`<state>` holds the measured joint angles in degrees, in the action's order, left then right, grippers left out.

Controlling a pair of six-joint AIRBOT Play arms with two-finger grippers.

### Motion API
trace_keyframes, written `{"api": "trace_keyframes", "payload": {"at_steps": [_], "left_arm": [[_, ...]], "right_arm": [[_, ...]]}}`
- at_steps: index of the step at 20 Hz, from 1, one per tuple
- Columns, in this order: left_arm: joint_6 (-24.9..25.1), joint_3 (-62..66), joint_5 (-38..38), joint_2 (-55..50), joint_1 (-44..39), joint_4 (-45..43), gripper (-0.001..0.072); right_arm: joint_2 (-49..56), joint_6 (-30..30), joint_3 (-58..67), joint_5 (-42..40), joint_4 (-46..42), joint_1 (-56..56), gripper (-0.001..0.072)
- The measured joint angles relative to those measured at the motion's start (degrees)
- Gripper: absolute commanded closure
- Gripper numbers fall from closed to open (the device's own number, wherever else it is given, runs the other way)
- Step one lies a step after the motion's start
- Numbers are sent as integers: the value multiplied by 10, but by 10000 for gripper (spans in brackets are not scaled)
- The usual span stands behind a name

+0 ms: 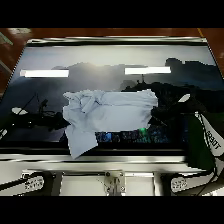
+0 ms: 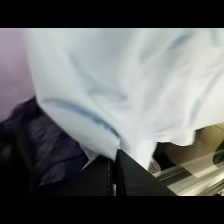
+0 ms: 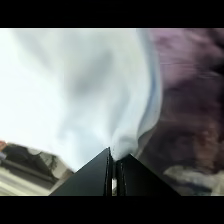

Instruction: Fold the shirts.

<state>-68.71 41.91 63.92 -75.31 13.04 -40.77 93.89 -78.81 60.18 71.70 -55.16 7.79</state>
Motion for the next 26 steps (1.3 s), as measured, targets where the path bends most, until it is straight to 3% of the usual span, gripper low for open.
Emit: {"api": "trace_keyframes", "payload": {"at_steps": [4,8,13,16,21,26], "left_arm": [[13,129,31,100,3,-2,670],[12,356,28,214,17,-26,669],[-21,597,-70,321,24,-42,669],[-57,659,-94,367,25,-90,668],[-107,677,-21,396,26,-230,668],[-105,596,73,369,26,-286,668]], "right_arm": [[-82,26,88,54,16,-10,651],[-245,46,234,71,15,-14,651],[-473,21,340,-118,-42,-14,651],[-559,-28,358,-146,-92,-14,651],[-597,-72,367,-21,-212,-14,651],[-502,-80,369,117,-263,-15,651]]}}
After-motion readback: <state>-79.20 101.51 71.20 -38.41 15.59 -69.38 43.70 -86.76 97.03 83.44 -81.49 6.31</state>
